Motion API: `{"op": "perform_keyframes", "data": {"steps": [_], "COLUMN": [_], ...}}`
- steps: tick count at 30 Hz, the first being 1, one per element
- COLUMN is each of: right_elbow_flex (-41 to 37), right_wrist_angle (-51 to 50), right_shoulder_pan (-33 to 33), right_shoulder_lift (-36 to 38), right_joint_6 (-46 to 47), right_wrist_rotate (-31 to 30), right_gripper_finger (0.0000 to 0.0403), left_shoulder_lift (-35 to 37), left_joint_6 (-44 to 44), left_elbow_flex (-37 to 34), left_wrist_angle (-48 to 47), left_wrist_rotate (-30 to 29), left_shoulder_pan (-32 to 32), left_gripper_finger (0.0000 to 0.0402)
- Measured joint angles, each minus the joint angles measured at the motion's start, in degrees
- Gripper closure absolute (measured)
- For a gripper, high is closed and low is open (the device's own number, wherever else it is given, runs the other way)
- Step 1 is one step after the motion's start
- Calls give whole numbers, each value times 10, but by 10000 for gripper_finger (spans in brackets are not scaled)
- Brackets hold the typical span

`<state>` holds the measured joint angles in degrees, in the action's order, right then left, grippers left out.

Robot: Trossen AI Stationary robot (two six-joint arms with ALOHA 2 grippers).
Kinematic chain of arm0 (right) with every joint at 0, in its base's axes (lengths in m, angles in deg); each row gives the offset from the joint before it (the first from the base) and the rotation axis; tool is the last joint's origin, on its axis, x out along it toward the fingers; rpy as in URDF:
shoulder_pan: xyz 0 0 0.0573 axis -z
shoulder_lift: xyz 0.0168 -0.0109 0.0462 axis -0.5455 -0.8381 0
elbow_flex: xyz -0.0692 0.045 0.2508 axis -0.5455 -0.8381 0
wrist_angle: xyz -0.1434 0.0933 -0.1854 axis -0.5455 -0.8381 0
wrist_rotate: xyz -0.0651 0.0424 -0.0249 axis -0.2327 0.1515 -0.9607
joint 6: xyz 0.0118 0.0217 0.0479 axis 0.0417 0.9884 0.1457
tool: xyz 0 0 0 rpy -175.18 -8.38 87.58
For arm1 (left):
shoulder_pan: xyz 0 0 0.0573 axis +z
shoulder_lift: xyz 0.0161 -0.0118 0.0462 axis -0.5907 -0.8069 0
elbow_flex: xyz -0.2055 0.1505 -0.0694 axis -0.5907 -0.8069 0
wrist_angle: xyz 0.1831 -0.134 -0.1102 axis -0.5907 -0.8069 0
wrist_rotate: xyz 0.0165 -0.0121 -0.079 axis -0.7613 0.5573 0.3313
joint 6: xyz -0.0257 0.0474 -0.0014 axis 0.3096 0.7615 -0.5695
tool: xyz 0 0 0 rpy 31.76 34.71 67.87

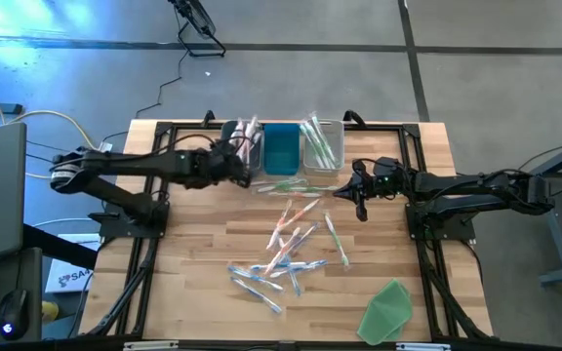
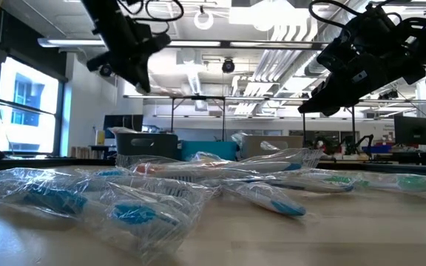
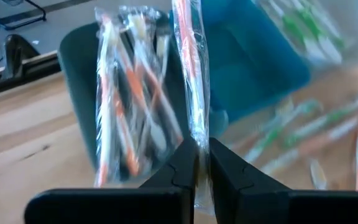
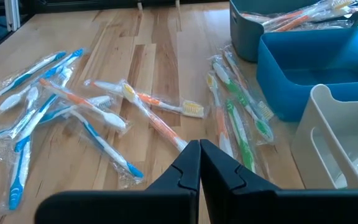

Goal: Pick & Place Toothbrushes
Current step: Put the orange toothbrush into the dark blue bin

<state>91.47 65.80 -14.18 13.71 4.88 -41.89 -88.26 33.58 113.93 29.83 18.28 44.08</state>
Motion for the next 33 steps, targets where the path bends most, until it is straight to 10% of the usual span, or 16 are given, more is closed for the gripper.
{"op": "perform_keyframes", "data": {"steps": [33], "right_elbow_flex": [0], "right_wrist_angle": [0], "right_shoulder_pan": [0], "right_shoulder_lift": [0], "right_joint_6": [0], "right_wrist_rotate": [0], "right_gripper_finger": [401], "left_shoulder_lift": [-131], "left_joint_6": [-29], "left_elbow_flex": [-83], "left_wrist_angle": [203], "left_wrist_rotate": [38], "left_shoulder_pan": [116], "left_gripper_finger": [335]}}
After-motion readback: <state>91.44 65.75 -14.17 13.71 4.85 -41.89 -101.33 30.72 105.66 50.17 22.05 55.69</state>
